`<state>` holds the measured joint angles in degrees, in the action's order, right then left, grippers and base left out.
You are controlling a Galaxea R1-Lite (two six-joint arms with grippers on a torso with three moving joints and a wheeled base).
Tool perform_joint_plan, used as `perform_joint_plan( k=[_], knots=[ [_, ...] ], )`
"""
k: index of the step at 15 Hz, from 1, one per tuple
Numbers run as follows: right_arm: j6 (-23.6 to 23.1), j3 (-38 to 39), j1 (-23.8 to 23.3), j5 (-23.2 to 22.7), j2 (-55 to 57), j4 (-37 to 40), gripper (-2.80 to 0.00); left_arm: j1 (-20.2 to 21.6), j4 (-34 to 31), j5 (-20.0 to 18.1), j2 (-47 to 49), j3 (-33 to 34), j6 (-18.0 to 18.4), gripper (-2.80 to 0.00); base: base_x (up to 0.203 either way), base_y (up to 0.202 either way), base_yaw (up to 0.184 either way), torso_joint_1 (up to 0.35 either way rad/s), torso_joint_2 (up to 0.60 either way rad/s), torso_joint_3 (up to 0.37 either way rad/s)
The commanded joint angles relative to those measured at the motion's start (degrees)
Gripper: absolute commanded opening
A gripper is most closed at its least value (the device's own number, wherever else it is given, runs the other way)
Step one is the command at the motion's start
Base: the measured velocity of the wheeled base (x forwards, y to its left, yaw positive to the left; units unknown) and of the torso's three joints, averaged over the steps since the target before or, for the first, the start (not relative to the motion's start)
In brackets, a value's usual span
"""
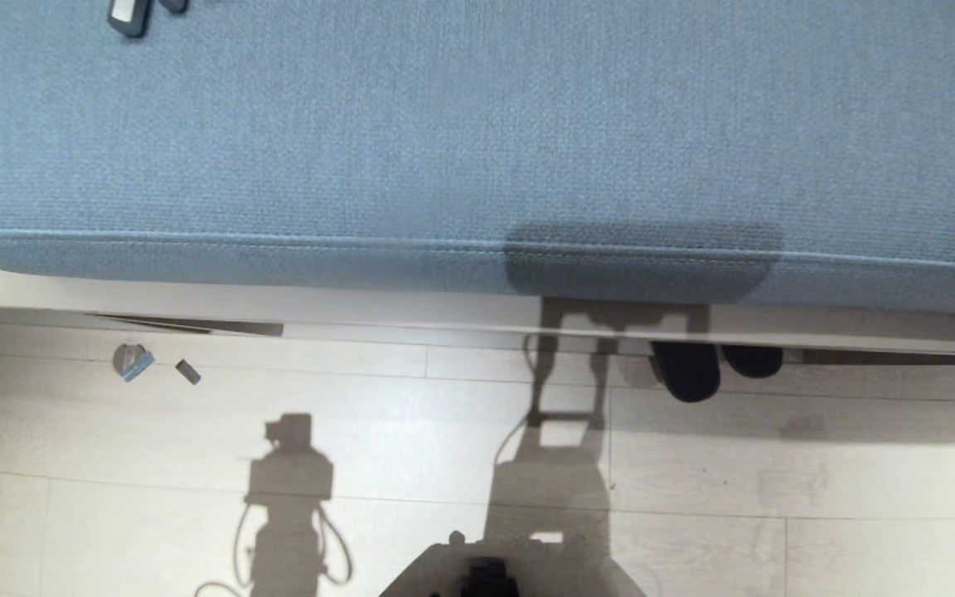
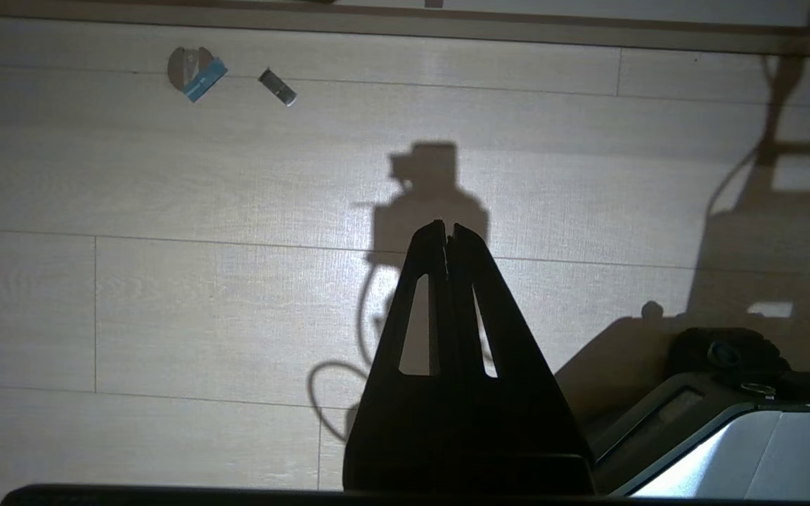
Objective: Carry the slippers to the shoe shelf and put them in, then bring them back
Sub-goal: Pick up the slippers in the shoe cabinet
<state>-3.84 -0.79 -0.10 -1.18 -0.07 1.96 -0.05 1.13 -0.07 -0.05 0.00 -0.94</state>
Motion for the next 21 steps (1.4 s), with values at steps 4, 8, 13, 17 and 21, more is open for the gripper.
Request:
perform_joint_plan(
  k=[4,8,13,17,21],
  knots=[
    [0.06,0.0,0.01,-0.05,0.07,0.06,-2.8,0.02,0.01,-0.01,-0.04,0.44,-0.03,-2.8,0.0,0.0,0.0,0.004,0.0,-0.198],
    [0.15,0.0,0.01,0.13,0.07,0.06,-2.8,0.01,0.01,-0.01,-0.04,0.44,-0.03,-2.8,0.0,0.0,0.0,0.004,0.0,-0.08],
    [0.69,-9.49,0.01,-2.36,11.99,2.38,-2.8,0.0,0.01,-0.01,-0.12,0.44,0.06,-2.8,0.0,0.0,0.0,0.0,0.0,0.0],
    [-2.09,-9.92,0.13,-14.61,28.7,3.69,-2.8,-0.01,0.01,-0.01,-0.04,0.44,0.06,-2.8,0.0,0.0,0.0,0.0,0.0,0.0],
    [-8.18,-10.38,0.26,-21.32,50.55,-1.1,-2.8,0.05,0.01,-0.01,-0.04,0.44,0.06,-2.8,0.0,0.0,0.0,0.0,0.0,0.0]
  ],
)
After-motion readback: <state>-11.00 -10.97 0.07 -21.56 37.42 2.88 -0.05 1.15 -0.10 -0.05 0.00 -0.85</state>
